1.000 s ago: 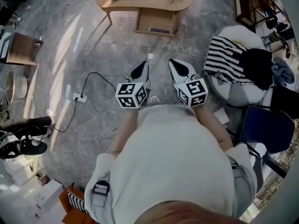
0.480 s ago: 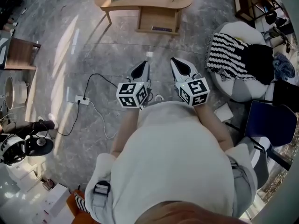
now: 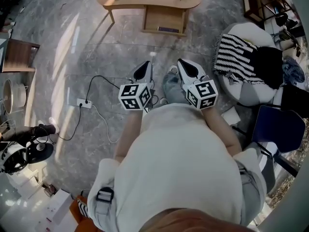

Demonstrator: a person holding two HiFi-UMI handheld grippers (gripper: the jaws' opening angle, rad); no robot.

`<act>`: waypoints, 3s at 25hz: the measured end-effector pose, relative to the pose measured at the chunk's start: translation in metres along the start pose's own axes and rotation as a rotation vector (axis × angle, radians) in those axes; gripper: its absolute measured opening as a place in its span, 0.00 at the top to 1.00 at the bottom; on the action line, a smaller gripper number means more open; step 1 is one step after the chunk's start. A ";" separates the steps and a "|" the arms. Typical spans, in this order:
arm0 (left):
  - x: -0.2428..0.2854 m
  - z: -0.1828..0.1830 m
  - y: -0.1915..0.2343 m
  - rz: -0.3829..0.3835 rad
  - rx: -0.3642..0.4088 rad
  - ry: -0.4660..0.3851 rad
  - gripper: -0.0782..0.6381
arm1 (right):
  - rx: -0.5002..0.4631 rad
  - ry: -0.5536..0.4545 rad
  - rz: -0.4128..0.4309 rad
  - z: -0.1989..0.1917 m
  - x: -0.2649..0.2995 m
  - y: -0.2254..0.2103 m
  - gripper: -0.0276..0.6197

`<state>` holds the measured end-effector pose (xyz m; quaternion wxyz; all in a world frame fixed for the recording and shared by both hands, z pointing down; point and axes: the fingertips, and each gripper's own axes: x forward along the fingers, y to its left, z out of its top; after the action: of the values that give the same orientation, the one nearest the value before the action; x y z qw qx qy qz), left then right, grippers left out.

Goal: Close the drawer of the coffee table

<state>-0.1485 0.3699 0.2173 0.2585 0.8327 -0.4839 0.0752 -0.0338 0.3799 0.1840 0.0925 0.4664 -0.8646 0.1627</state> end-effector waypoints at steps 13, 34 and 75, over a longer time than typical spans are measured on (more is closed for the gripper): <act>0.067 0.039 0.047 0.019 0.003 0.030 0.89 | -0.006 -0.011 -0.029 0.035 0.073 -0.056 0.95; 0.198 0.109 0.095 0.049 0.019 0.055 0.89 | 0.014 -0.008 -0.073 0.079 0.171 -0.171 0.95; 0.358 -0.010 0.226 0.079 -0.034 0.332 0.89 | 0.161 0.269 -0.281 -0.089 0.272 -0.305 0.95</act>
<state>-0.1515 0.0101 0.4414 0.3456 0.7847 -0.4683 0.2135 0.0736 0.0452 0.4108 0.1913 0.5621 -0.7553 0.2773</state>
